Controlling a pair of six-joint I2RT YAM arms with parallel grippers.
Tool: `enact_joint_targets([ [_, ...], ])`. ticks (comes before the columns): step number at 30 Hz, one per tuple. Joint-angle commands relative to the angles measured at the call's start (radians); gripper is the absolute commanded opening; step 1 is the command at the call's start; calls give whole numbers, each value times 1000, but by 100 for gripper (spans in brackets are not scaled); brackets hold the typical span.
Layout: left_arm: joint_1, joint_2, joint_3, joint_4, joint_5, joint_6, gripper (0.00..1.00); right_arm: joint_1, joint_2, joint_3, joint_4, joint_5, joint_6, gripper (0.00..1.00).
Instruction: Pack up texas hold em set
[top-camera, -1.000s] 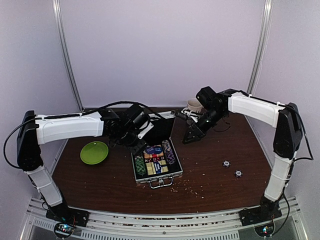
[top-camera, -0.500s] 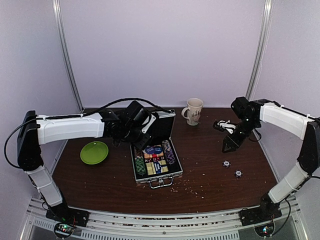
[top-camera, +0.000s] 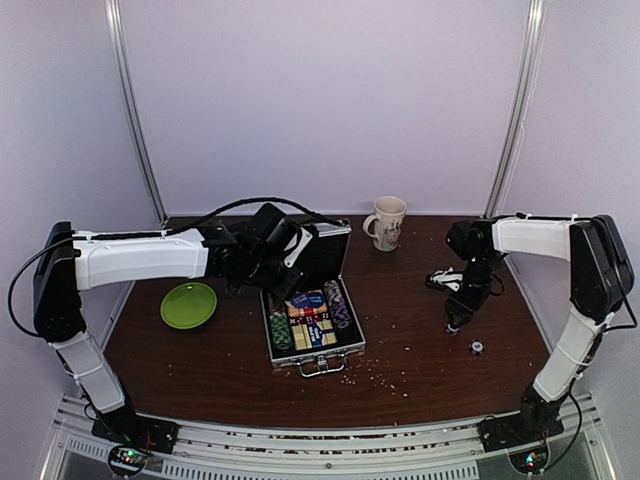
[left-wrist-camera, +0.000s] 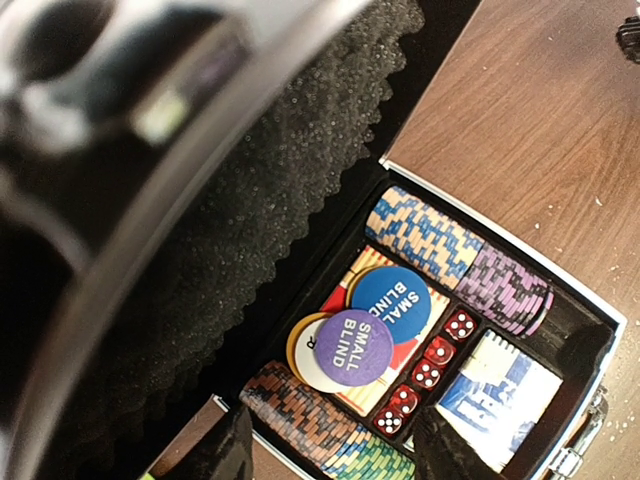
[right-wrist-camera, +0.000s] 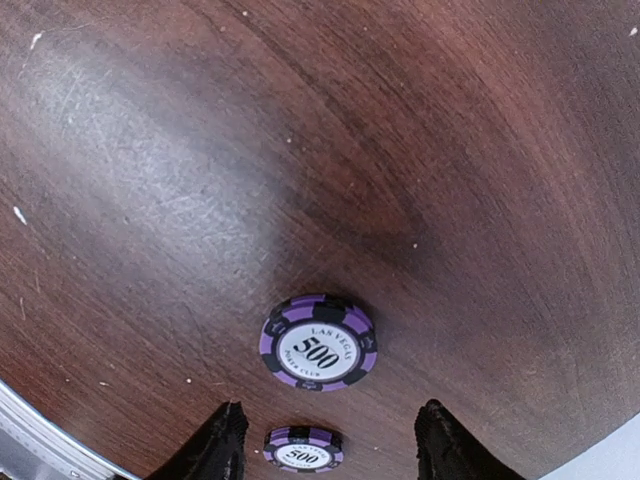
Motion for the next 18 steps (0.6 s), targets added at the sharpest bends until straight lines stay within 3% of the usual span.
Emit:
enact_joint_targets([
  [1,5,-15,-16,14,17,-20,57,-6,51,48,4,20,15,60],
  [18,5,-4,-5,-3,-3,-23,57,21,140,58,3,-32,28,59],
])
